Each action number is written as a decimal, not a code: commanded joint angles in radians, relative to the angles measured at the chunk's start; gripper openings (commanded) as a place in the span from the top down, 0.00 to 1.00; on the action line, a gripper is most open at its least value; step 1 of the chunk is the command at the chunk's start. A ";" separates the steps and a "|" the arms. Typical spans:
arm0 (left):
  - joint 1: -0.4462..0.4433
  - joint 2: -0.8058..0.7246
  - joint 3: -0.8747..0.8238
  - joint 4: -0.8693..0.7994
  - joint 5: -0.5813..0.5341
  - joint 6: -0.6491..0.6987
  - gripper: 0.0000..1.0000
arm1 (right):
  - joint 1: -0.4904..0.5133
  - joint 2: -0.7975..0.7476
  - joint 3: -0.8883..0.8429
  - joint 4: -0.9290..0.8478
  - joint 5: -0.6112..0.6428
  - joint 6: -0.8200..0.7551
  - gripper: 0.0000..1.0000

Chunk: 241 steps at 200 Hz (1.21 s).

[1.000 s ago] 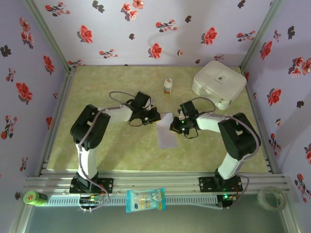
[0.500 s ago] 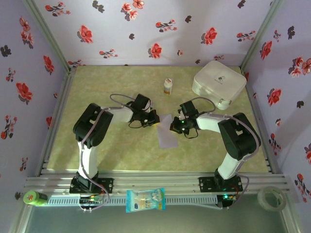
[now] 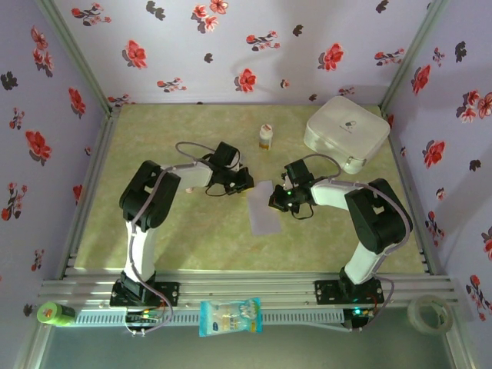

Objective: Fold a paper plane with a square sheet of paper (pick it up from the middle)
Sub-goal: First fold the square sheet of paper in half at the center of the table.

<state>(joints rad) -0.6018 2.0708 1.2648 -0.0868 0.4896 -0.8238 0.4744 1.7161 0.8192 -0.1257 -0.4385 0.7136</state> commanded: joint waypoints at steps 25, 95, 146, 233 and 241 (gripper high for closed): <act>0.041 0.034 -0.013 -0.015 -0.044 0.026 0.92 | -0.002 0.043 -0.031 -0.119 0.099 -0.017 1.00; 0.086 0.064 0.049 -0.040 -0.111 -0.004 0.92 | -0.002 0.039 -0.033 -0.119 0.100 -0.018 1.00; 0.085 0.046 0.117 -0.114 -0.136 0.001 0.92 | -0.002 0.036 -0.032 -0.121 0.099 -0.019 1.00; 0.000 -0.138 0.134 -0.203 -0.115 0.055 0.90 | -0.001 0.021 0.022 -0.089 0.024 -0.012 1.00; -0.015 -0.155 0.110 -0.190 -0.111 0.043 0.90 | -0.002 0.005 0.024 -0.064 0.004 0.000 1.00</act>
<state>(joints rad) -0.5705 1.9987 1.4189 -0.2626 0.3695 -0.7963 0.4744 1.7161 0.8375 -0.1551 -0.4294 0.7067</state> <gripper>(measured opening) 0.104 0.046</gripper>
